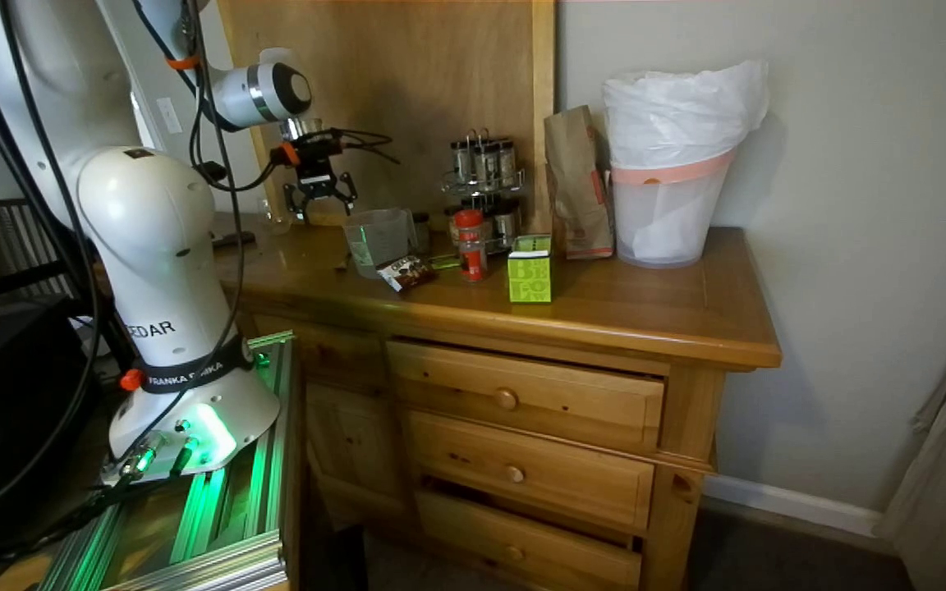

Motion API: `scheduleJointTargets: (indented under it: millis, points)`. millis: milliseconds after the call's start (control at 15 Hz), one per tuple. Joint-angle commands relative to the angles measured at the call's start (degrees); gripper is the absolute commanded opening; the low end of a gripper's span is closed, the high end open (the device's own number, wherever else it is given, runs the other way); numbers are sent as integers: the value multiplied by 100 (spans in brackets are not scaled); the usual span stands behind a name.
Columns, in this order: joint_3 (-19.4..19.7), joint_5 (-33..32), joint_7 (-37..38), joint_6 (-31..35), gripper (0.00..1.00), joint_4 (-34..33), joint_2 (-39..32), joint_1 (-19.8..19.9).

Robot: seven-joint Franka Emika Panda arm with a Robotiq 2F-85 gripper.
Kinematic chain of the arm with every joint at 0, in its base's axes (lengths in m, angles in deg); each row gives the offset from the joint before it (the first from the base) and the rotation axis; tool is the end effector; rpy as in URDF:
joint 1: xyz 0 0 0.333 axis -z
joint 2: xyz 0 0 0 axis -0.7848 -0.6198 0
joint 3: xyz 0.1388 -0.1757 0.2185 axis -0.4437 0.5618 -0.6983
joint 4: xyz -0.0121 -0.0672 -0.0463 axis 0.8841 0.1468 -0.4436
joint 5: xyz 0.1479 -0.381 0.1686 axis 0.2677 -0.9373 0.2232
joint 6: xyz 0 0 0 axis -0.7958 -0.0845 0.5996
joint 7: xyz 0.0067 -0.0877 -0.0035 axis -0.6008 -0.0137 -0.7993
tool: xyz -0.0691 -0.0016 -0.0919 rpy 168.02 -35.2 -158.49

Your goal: Pick up the fork, then put it in the jug

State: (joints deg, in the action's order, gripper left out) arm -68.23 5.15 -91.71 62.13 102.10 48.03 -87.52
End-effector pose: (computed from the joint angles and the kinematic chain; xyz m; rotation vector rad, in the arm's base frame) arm 0.2125 0.4626 0.2678 2.2511 2.0290 -0.0310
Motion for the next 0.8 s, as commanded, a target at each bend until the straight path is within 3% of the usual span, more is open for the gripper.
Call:
scheduleJointTargets:
  millis: [0, 133, 400, 600, 733]
  points:
    - [99, -53, 77, 212, 97, 77, -274, 129]
    - [103, -98, 180, 364, 92, 83, -494, 166]
    - [74, -71, 125, 693, 59, 37, -886, 207]
    - [98, -173, 231, 892, 53, 68, -1019, 211]
    - [135, -295, 429, 1056, 57, 102, -1035, 207]
